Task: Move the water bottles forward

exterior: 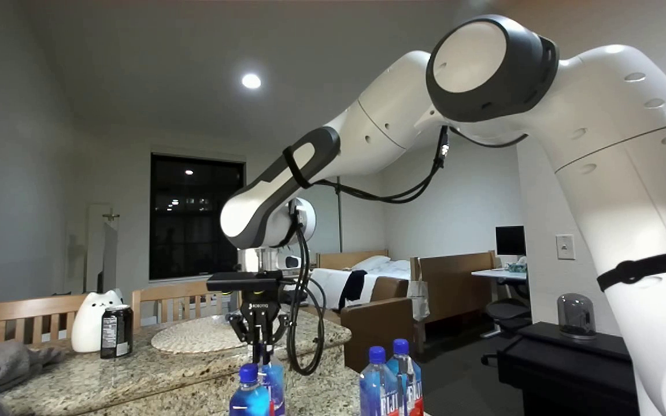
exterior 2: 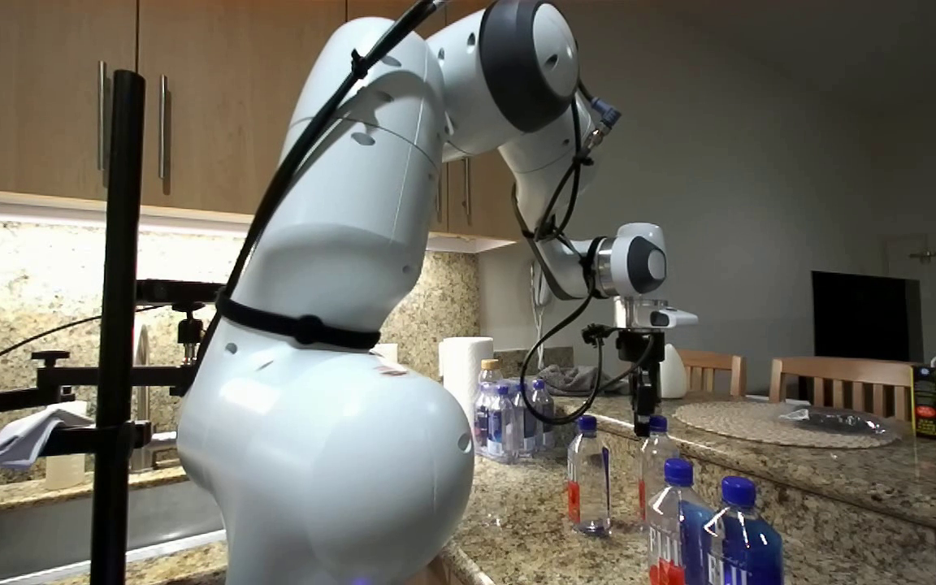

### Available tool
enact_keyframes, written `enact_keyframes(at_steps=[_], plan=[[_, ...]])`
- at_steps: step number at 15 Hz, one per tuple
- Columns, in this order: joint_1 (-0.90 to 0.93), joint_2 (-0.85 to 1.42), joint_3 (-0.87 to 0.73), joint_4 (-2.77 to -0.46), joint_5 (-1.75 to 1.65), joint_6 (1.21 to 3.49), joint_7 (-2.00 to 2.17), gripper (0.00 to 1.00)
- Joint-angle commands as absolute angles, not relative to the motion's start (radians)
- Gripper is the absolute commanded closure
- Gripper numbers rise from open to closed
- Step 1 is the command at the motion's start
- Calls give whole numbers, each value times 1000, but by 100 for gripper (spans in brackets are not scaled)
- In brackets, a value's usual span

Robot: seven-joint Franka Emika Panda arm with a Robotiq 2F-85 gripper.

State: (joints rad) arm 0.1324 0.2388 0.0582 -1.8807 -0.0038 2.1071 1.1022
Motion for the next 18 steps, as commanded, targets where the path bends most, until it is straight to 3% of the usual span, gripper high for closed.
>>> enact_keyframes(at_steps=[1,3,4,5,7,16,18], plan=[[140,225,52,-1893,-4,2091,1095,99],[138,220,52,-1900,0,2085,1090,100],[139,219,52,-1904,-3,2084,1091,74],[140,217,52,-1906,-4,2080,1090,73],[138,211,50,-1904,-6,2073,1090,62],[129,227,24,-1853,-7,2082,1104,5],[127,232,20,-1847,-2,2081,1100,0]])
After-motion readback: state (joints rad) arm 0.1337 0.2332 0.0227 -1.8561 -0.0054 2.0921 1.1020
